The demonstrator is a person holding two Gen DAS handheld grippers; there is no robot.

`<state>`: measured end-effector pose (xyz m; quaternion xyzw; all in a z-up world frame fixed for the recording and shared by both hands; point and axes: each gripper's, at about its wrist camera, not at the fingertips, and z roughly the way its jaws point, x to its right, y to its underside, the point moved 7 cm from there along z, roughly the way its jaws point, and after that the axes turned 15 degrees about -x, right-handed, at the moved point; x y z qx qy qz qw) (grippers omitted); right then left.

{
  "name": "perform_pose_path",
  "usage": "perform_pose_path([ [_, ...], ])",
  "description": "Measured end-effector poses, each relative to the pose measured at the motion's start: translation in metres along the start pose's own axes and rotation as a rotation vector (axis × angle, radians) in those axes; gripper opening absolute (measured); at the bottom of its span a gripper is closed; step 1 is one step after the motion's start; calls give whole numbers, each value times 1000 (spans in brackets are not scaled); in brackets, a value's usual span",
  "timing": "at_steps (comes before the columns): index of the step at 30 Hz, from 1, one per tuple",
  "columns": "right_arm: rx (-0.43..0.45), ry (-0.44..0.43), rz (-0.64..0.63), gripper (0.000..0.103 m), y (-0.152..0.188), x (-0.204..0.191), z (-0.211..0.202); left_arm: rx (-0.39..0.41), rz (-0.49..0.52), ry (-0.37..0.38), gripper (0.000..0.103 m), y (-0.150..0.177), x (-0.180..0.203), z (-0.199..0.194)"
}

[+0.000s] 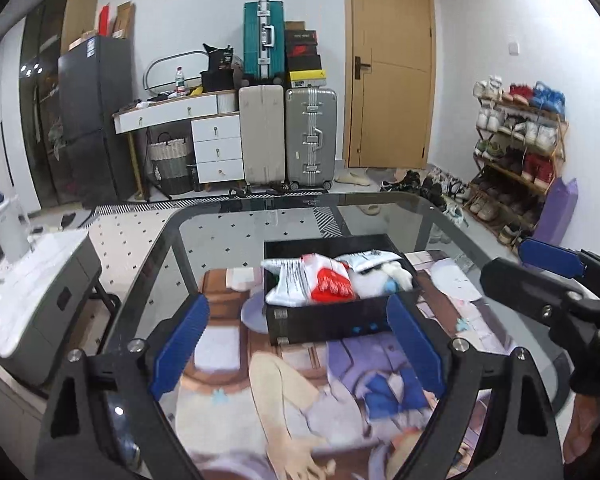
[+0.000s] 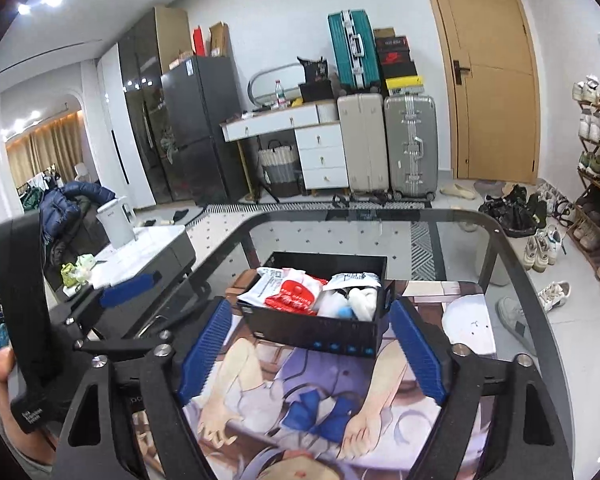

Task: Organize soft objects

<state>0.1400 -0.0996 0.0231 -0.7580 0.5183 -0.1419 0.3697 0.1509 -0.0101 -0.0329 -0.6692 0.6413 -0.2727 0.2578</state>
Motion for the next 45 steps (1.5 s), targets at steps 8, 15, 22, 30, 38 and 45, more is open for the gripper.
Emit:
perform_pose_path([
  [8, 13, -5, -10, 93, 57, -24, -30, 64, 22, 5, 102, 42, 2, -34],
  [15, 64, 28, -8, 99, 88, -22, -47, 88, -10, -6, 103, 74, -8, -51],
  [22, 141, 75, -30, 102, 115, -23, -65, 144, 8, -7, 103, 103, -11, -78],
  [30, 162, 103, 3, 102, 128, -13, -73, 160, 32, 17, 103, 119, -5, -90],
  [38, 146, 87, -14, 102, 128, -18, -67, 153, 16, 9, 103, 118, -4, -89],
  [45, 143, 85, -24, 102, 129, -20, -64, 147, 6, 15, 103, 117, -5, -89],
])
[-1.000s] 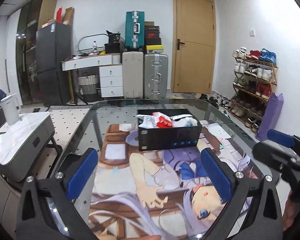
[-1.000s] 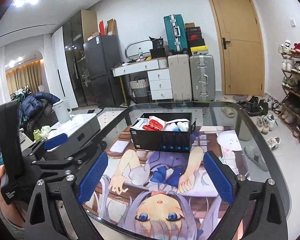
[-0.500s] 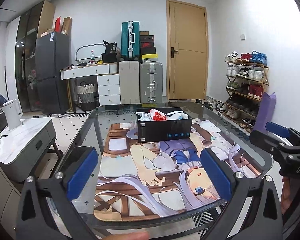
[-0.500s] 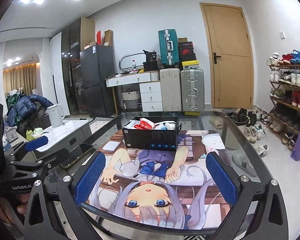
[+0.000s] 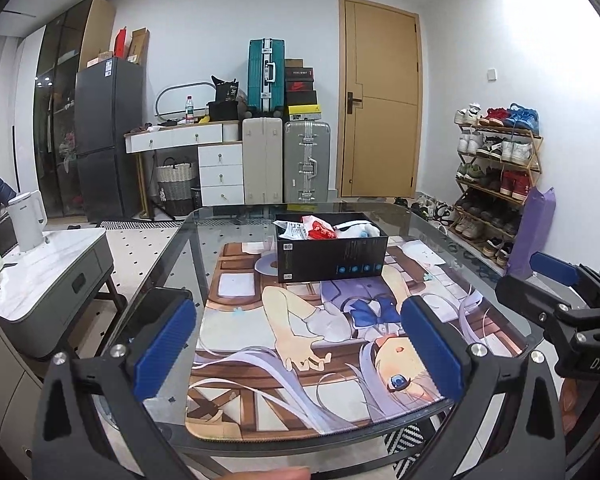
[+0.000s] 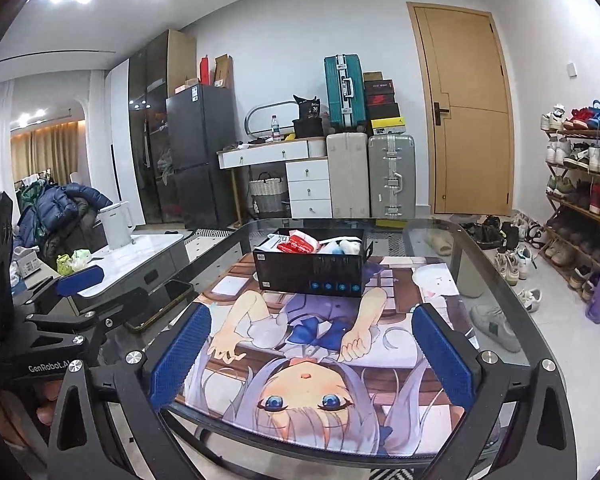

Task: Organize soft objects

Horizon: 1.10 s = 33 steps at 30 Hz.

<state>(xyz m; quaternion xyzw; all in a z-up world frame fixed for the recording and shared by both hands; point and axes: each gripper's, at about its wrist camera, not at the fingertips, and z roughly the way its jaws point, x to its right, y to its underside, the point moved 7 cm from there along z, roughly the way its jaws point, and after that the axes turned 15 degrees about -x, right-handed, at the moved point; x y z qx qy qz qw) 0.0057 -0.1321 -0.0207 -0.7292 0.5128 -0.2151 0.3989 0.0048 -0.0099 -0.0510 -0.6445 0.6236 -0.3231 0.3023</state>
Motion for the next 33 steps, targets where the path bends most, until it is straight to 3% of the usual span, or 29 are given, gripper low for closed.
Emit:
perform_pose_path([
  [33, -13, -6, -1, 102, 6, -5, 5, 17, 7, -4, 103, -1, 2, -5],
])
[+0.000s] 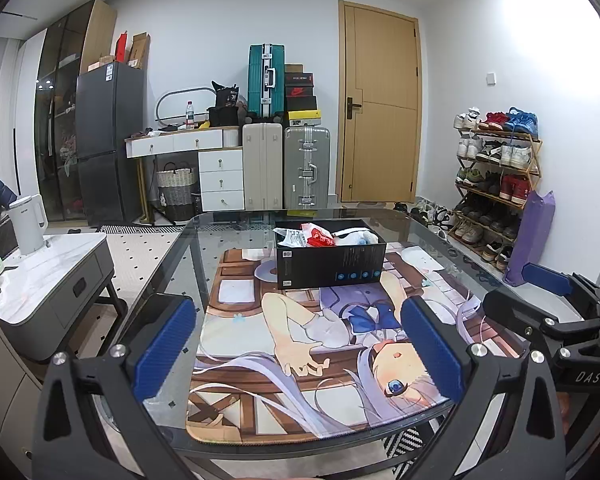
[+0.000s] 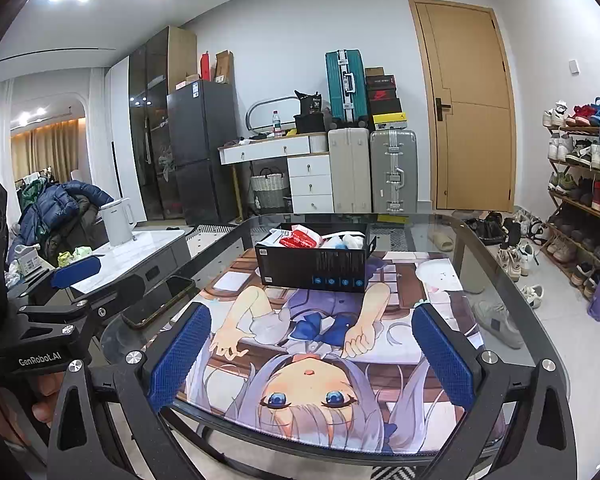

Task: Organize soft objects

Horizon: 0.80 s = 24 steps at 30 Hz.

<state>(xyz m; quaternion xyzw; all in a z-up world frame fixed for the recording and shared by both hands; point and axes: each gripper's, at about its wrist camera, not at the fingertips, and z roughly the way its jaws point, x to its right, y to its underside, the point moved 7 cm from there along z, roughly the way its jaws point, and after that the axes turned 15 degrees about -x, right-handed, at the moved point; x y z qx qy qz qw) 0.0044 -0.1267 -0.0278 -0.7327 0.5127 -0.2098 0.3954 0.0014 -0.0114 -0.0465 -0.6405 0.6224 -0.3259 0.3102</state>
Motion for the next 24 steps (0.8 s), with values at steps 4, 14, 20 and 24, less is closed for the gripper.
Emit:
perform_pose_path([
  [4, -3, 0, 0, 102, 1, 0, 0, 1, -2, -1, 103, 0, 0, 0],
  [14, -9, -6, -2, 102, 1, 0, 2, 10, -3, -1, 103, -2, 1, -3],
  [20, -17, -13, -8, 102, 2, -1, 3, 11, -10, -4, 103, -3, 0, -3],
  [24, -18, -13, -8, 102, 2, 0, 3, 13, -12, -4, 103, -3, -1, -3],
])
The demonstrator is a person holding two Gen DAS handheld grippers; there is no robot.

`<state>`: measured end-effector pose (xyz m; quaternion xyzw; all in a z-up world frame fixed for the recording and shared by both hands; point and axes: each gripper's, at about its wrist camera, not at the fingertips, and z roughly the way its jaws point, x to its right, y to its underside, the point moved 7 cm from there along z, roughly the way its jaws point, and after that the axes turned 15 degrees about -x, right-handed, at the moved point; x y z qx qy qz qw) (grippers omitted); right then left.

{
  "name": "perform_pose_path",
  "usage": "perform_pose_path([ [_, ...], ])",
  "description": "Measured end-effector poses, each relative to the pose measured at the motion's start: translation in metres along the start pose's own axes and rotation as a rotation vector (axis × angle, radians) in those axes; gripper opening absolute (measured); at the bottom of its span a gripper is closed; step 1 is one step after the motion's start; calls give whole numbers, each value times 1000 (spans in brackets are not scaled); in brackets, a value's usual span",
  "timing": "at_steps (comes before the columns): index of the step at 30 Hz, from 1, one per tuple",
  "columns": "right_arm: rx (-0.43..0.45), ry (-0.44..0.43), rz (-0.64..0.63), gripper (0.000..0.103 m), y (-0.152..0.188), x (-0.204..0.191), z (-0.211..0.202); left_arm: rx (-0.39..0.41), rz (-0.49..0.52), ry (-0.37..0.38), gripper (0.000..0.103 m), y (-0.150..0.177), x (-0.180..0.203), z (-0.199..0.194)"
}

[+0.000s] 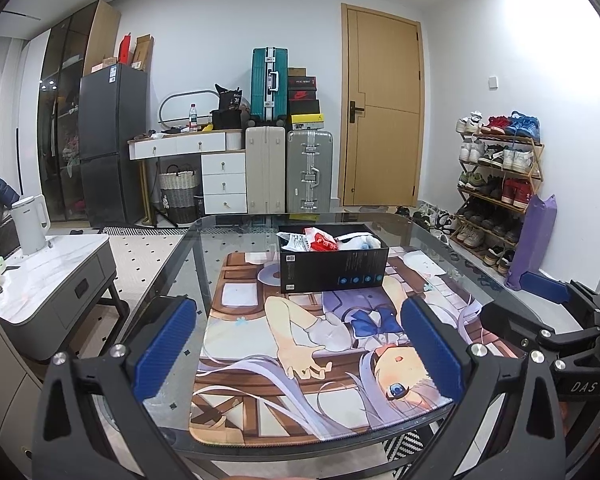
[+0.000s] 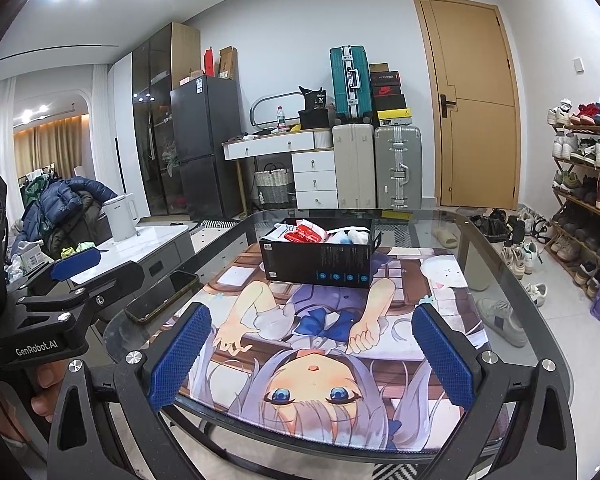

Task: Organize soft objects

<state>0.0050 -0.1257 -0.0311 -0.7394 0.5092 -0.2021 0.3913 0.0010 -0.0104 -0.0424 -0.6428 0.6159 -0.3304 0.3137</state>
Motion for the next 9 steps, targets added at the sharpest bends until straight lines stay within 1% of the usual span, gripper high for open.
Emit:
perform_pose_path([
  [9, -4, -4, -1, 102, 1, 0, -1, 6, 4, -2, 103, 1, 1, 0],
])
